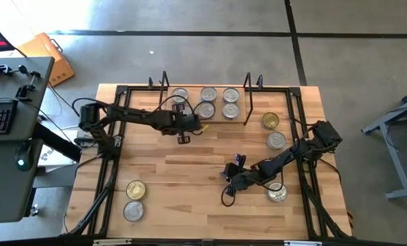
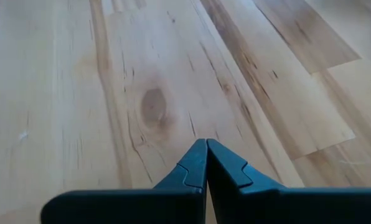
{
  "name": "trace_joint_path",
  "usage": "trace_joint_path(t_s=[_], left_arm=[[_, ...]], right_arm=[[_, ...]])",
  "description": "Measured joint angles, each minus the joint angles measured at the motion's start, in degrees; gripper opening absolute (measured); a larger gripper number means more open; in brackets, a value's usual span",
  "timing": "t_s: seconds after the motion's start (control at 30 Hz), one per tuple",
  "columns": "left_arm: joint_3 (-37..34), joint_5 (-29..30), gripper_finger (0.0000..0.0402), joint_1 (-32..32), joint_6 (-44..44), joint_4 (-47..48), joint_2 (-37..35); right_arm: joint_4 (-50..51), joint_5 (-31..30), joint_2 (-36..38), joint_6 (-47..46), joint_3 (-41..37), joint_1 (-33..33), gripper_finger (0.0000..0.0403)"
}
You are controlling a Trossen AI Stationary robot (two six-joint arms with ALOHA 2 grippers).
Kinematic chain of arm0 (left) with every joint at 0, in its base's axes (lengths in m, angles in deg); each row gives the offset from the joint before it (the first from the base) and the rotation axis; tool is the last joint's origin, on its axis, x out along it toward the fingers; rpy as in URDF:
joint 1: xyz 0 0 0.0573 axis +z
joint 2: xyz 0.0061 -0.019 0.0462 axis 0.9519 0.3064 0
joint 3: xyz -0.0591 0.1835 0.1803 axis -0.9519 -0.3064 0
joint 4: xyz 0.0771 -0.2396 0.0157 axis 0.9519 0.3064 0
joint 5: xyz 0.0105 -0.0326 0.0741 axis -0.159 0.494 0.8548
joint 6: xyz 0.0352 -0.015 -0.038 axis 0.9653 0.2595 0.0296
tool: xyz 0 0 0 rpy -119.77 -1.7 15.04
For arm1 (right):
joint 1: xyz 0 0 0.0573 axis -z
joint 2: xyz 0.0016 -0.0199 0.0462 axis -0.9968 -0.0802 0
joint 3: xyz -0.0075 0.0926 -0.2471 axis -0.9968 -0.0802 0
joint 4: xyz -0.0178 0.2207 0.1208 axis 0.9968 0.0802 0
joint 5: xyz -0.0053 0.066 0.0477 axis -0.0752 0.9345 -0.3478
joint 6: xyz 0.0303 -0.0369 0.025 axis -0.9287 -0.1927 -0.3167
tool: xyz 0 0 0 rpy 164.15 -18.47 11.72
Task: Stack canned seafood by type on shelf
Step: Put the green tuna can on the shelf aligned with the other green tuna can, then adjust the green tuna can on the shelf
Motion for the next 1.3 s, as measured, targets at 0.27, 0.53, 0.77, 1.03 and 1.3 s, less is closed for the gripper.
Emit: trace_joint_path(t_s=[0.27, 0.53, 0.77, 1.03, 1.3], left_arm=[[0.06, 2.46, 0.0084, 1.30, -8.98, 6.78, -0.38], [0.04, 2.93, 0.0133, 1.21, -12.22, 5.79, -7.11], [0.15, -3.96, 0.0119, 7.02, -12.97, -5.63, -13.32], [6.09, -12.42, 0.0060, 21.33, -8.82, -3.31, -3.82], [14.35, -12.63, 0.0028, 25.23, -4.10, 1.87, 6.66]], right_arm=[[0.00, -0.08, 0.00, 0.01, 0.00, 0.00, 0.0000], [-0.24, -0.26, 0.02, 0.03, 0.00, 0.02, 0.0000], [-0.27, -2.30, 0.02, 0.13, 0.00, 0.13, 0.0000], [-0.88, -2.32, 0.02, 0.52, 0.00, 0.52, 0.0000], [-1.12, -1.90, 0.02, 0.55, 0.00, 1.29, 0.0000]])
